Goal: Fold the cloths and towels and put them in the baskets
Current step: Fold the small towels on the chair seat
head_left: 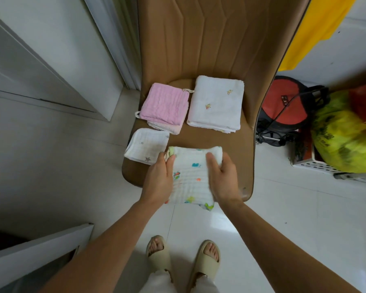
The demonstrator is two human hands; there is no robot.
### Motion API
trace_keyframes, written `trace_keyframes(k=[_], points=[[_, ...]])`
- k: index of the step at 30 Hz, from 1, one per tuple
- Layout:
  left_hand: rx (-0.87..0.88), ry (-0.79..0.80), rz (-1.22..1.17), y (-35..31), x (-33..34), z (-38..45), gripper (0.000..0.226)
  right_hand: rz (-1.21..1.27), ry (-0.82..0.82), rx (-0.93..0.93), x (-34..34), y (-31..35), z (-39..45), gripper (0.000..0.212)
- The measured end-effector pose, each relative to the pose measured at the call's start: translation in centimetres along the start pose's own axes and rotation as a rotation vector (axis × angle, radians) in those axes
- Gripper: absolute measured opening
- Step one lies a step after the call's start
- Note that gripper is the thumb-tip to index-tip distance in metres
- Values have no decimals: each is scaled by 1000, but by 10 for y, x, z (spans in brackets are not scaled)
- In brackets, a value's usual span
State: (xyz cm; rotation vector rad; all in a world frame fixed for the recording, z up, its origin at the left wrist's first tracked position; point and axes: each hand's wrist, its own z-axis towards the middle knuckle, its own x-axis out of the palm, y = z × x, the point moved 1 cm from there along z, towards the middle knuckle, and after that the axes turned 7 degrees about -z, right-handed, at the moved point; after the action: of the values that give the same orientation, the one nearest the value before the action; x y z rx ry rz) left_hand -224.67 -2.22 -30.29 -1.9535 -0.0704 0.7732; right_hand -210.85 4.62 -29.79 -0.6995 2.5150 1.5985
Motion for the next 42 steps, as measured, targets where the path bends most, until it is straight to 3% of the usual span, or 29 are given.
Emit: trace_keyframes(k=[4,6,8,10,12,13,15,18,21,23,25,26,28,30,34,38,42], points=[[-95,1,-95,18,-25,16,22,159,223,322,29,-7,-8,26],[-158,10,-100,31,-39,27,25,165,274,354,44,-1,-11,21],[-239,-55,-102,41,-55,39,29,129,180,282,57,12,-11,13],[-393,-45,-381,43,-71,48,38,9,54,90,71,28,-10,13],[-631,147,-814,30,-85,53,51,-161,32,-134,91,44,-17,20],[-696,255,-901,26,-91,55,56,-213,71,-190,103,49,-22,24],[-696,369,-905,28,-99,61,56,-278,215,-202,127,54,-29,29],[-651,302,-816,50,-117,73,59,-248,386,-137,147,57,-28,22],[-685,428,-907,70,-129,90,54,-204,86,-161,148,56,-12,24],[-725,528,-954,74,-128,100,49,-59,-19,53,145,52,0,44],[-756,597,-976,76,-126,109,46,248,133,431,147,46,10,43],[-760,610,-950,77,-124,113,44,329,208,570,148,43,14,38],[-664,546,-757,78,-119,123,39,363,255,646,149,34,23,35],[-479,357,-492,83,-111,134,29,331,164,556,152,26,37,33],[-247,80,-312,91,-97,146,22,228,29,384,168,21,57,22],[-185,-39,-96,103,-81,158,32,-104,-189,239,186,8,79,22],[-204,-40,59,107,-69,163,40,-443,-291,258,194,1,85,32]])
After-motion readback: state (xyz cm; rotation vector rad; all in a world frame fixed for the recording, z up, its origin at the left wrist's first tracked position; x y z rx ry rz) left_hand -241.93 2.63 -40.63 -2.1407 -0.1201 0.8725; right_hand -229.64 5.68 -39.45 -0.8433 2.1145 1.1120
